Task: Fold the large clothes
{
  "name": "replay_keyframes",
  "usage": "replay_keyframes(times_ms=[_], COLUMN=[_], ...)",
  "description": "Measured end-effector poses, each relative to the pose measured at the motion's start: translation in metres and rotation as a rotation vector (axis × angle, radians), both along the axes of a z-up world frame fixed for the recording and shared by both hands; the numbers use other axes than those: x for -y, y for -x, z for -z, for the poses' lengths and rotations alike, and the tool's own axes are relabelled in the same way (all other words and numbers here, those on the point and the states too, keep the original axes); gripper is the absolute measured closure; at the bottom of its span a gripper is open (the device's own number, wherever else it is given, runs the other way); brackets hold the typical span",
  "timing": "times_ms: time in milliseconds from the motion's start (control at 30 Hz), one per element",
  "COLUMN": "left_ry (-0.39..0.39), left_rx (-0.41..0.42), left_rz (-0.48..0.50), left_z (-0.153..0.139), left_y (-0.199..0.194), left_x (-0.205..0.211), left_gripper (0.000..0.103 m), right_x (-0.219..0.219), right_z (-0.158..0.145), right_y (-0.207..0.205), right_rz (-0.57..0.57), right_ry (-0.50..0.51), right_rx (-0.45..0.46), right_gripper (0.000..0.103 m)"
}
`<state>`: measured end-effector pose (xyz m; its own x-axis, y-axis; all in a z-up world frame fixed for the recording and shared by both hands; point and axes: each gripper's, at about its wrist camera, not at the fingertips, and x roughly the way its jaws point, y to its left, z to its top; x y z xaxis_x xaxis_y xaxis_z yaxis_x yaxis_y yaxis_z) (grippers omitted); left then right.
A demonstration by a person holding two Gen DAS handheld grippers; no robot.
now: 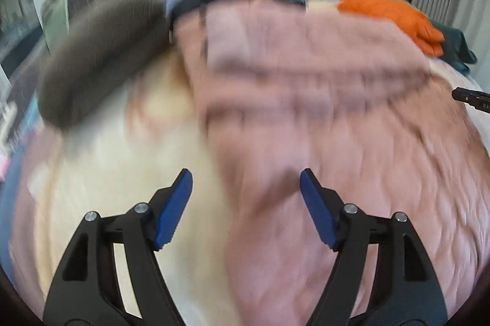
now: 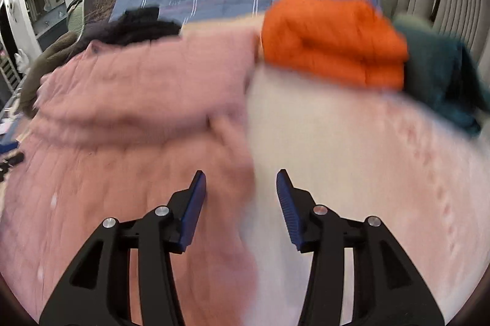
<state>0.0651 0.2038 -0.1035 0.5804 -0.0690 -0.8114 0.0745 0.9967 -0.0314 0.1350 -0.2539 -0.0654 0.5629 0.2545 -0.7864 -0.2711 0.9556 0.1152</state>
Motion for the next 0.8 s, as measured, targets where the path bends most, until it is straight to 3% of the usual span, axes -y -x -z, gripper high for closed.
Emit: replay_keyframes(times_ms=[200, 333, 600, 667, 733, 800], left_ry=[0.216, 0.210, 0.292, 0.342, 0.366, 0.407], left_rx=[-0.031, -0.033, -0.039, -0.030, -0.006, 0.027], left_rz=[0.042, 0.067, 0.153, 0.169, 0.156, 0.145], left_z=[0.014, 0.018, 0.017, 0.015, 0.011, 0.004], left_y=[0.044, 0.062, 0.117, 0.128, 0.140, 0.149], left_x=[-0.017, -0.008, 0.007, 0.008, 0.008, 0.004], left_gripper=[0.029, 0.029, 0.032, 0.042, 0.069, 0.081], right_x=[0.028, 0.038, 0.053, 0.057, 0.058, 0.062], right_z=[0.018, 0.023, 0.022, 0.023, 0.023, 0.023], right_y=[0.035, 0.059, 0.127, 0.140, 0.156, 0.169], right_rz=[-0.055, -0.060, -0.093, -0.094, -0.114, -0.150], right_ry=[-0.169, -0.255, -0.358, -0.391, -0.444, -0.469], right_rx=[-0.079, -0.115, -0.123, -0.123, -0.132, -0.126], right_gripper=[0.054, 0.054, 0.054, 0.054, 0.054, 0.054])
